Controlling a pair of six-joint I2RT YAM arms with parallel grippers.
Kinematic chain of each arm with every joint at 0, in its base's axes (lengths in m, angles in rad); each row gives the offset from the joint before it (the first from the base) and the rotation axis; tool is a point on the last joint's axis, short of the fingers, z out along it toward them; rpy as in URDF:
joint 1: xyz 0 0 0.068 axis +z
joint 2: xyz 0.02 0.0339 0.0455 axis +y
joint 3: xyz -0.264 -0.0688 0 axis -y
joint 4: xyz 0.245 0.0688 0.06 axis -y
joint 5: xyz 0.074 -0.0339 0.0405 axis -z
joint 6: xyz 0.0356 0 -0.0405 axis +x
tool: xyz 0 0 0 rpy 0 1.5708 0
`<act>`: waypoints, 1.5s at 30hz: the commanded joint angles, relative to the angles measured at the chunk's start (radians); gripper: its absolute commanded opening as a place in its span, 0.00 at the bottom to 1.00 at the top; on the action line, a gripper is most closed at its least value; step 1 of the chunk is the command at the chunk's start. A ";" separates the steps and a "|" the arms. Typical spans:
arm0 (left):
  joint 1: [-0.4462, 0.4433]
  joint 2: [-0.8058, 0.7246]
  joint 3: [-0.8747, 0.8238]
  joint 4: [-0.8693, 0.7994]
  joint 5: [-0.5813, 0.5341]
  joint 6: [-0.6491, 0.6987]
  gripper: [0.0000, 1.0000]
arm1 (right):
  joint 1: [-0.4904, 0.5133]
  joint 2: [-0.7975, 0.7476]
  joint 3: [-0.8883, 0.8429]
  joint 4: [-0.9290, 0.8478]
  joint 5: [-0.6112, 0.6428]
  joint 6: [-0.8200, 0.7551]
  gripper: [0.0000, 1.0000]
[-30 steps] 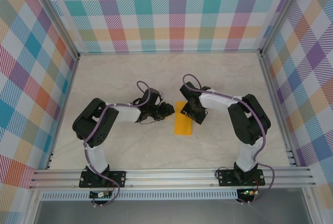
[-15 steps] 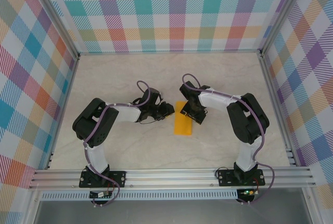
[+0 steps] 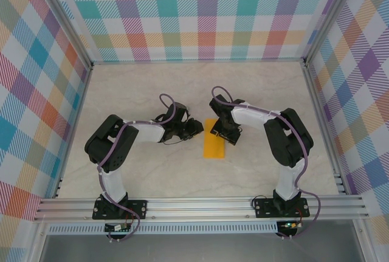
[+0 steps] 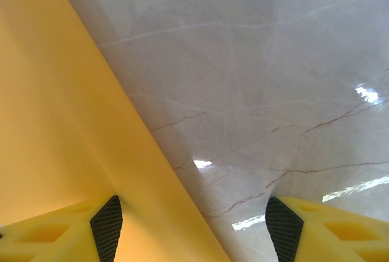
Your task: Fold a paper plane with a square sheet of paper (pick it up from the middle)
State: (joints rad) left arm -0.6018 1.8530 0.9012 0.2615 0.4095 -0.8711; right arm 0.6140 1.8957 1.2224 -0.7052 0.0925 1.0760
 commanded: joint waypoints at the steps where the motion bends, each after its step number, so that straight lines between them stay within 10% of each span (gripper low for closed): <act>1: -0.016 -0.006 0.024 -0.019 -0.009 0.011 0.22 | -0.005 0.082 -0.031 0.004 -0.040 0.009 0.68; 45: -0.028 0.087 0.095 0.018 0.144 0.003 0.14 | -0.029 0.098 -0.057 0.029 -0.082 0.013 0.70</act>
State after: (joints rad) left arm -0.6052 1.9202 0.9646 0.2687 0.5045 -0.8715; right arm 0.5861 1.9022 1.2278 -0.7094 0.0399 1.0847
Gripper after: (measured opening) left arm 0.142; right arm 0.703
